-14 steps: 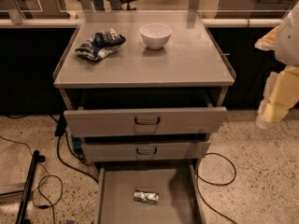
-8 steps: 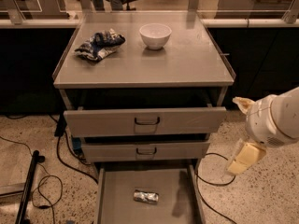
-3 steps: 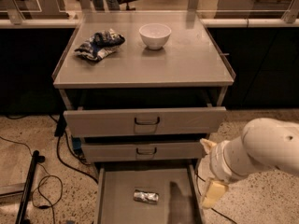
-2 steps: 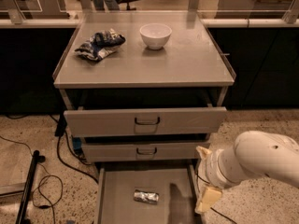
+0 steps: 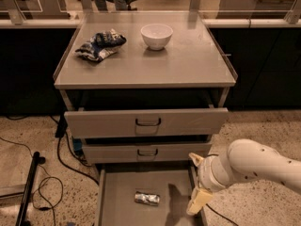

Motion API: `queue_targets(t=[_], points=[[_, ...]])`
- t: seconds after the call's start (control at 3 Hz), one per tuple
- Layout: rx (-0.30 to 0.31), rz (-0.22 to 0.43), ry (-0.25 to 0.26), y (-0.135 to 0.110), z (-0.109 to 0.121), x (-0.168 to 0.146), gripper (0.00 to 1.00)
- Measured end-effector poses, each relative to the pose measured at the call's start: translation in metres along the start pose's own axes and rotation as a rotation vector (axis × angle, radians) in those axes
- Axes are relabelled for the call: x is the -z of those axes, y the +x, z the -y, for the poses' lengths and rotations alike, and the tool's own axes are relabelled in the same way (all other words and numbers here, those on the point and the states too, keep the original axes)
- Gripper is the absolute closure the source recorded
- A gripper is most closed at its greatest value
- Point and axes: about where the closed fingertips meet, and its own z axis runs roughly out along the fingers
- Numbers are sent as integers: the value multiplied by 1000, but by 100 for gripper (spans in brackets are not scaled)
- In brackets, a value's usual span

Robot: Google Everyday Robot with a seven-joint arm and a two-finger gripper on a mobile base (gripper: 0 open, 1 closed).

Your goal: Pick redbull can from bottom drawer and place on counter

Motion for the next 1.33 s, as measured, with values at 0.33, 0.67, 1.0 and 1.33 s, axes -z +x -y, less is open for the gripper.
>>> queue_targets(t=[0.33, 0.67, 1.0, 1.33], points=[[0, 0, 0, 0, 0, 0, 0], [-2, -5, -20, -4, 0, -13, 0], [35, 5, -58, -17, -3, -57, 0], [53, 32, -83, -19, -6, -102, 0]])
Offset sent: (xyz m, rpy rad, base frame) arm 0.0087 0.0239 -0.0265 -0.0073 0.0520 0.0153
